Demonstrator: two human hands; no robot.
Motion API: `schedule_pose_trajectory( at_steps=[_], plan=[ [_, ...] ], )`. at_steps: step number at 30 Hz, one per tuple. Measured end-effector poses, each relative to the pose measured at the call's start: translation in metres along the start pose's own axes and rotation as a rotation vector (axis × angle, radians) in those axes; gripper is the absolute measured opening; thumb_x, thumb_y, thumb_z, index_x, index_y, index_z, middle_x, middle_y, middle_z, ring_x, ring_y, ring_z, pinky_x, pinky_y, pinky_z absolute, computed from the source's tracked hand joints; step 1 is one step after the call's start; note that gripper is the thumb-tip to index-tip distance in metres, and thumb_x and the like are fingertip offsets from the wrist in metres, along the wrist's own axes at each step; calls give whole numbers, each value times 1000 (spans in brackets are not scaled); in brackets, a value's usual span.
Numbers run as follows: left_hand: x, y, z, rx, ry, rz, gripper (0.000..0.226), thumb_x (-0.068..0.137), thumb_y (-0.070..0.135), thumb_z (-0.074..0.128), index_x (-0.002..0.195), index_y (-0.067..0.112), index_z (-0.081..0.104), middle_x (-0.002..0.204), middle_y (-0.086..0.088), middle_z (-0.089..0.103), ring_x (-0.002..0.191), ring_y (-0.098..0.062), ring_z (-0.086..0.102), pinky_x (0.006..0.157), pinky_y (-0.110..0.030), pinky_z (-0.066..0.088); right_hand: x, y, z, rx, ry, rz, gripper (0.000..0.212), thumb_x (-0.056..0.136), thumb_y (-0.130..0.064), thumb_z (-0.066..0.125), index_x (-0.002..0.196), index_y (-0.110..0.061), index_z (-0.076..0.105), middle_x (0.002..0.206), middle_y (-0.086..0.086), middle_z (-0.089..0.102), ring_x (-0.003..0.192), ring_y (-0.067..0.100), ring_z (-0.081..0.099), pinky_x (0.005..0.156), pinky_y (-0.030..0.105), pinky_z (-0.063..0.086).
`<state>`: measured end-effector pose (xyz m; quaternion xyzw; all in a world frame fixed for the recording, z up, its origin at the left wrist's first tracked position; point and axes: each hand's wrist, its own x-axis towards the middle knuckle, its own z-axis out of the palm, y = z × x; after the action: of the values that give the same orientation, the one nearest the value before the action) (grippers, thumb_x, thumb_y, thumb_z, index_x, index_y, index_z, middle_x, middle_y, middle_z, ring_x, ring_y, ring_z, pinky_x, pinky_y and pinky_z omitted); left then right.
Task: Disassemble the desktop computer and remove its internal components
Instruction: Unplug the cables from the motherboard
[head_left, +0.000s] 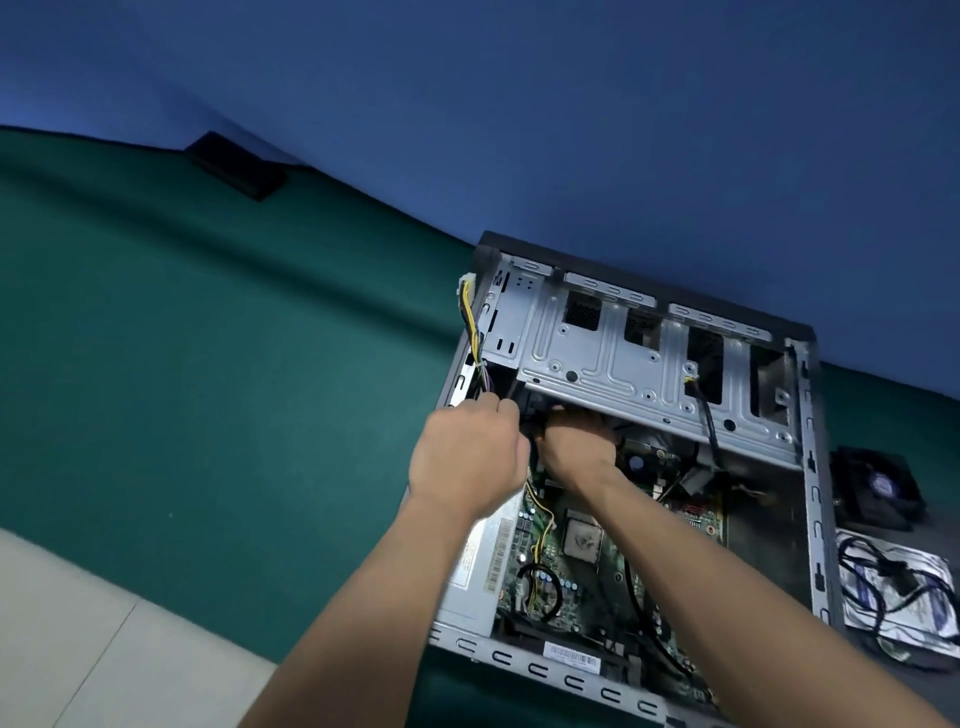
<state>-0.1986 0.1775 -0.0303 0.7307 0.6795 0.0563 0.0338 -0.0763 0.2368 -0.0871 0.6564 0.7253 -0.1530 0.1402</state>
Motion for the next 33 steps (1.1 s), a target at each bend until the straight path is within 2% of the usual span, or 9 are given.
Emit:
schedule_pose_trajectory(
  at_steps=[3, 6, 9, 11, 15, 18, 22, 27, 33],
  plan=[
    [0, 0, -1, -4, -6, -2, 21, 90, 30, 36, 86, 18, 53, 85, 0, 58, 68, -19, 53, 54, -27, 26, 7, -6, -3, 76, -145, 59, 16, 94, -18, 45, 96, -15, 61, 97, 6, 62, 80, 22, 53, 68, 23, 37],
    [1, 0, -2, -4, -16, -1, 22, 89, 29, 36, 86, 17, 54, 84, -1, 59, 67, -19, 53, 53, -27, 27, 9, -8, -7, 196, -259, 137, 22, 94, -17, 42, 73, -15, 48, 74, -1, 50, 69, 15, 47, 69, 22, 40],
    [0, 1, -3, -5, -31, 8, 22, 89, 30, 37, 85, 17, 54, 84, -1, 59, 66, -19, 54, 53, -27, 28, 1, -8, -1, 294, -119, 132, 34, 93, -17, 46, 59, -16, 41, 58, -3, 42, 50, 11, 39, 44, 22, 28],
    [1, 0, -4, -5, -27, 2, 20, 88, 30, 37, 82, 18, 51, 83, -1, 59, 63, -19, 50, 53, -27, 27, -11, -5, 2, 311, -23, 58, 38, 96, -25, 43, 59, -17, 40, 56, -3, 41, 50, 16, 43, 45, 24, 26],
    [0, 0, -4, 2, -22, 2, 19, 88, 29, 35, 83, 18, 49, 84, 0, 58, 65, -19, 50, 52, -28, 25, -38, 20, 9, 149, 205, -113, 33, 97, -43, 41, 74, -21, 49, 72, -8, 50, 72, 15, 44, 71, 29, 29],
    [0, 1, -3, 9, -19, 9, 21, 89, 29, 35, 85, 18, 52, 85, 0, 59, 67, -19, 53, 53, -28, 26, -58, 42, 11, 254, 224, -220, 25, 92, -40, 53, 89, -16, 57, 84, -9, 44, 82, 11, 39, 68, 24, 26],
    [-1, 0, -1, 17, -5, 3, 20, 88, 30, 35, 84, 19, 51, 85, 1, 58, 69, -19, 54, 53, -28, 27, -72, 67, -8, 377, 262, -277, 21, 89, -35, 62, 87, -14, 63, 79, -9, 50, 74, 9, 46, 66, 21, 30],
    [-3, 0, 0, 27, 24, 32, 23, 91, 31, 32, 87, 19, 51, 85, 3, 56, 66, -15, 49, 52, -27, 35, -87, 70, -16, 368, 276, -244, 17, 92, -35, 57, 95, -19, 62, 85, -12, 52, 79, 8, 50, 69, 22, 34],
    [-8, 0, -1, 27, 50, 71, 26, 94, 31, 29, 89, 20, 52, 84, 4, 54, 66, -13, 48, 54, -25, 36, -89, 68, -3, 653, 204, -21, 6, 89, -29, 64, 90, -24, 61, 110, -8, 44, 91, 10, 53, 84, 25, 43]
  ],
)
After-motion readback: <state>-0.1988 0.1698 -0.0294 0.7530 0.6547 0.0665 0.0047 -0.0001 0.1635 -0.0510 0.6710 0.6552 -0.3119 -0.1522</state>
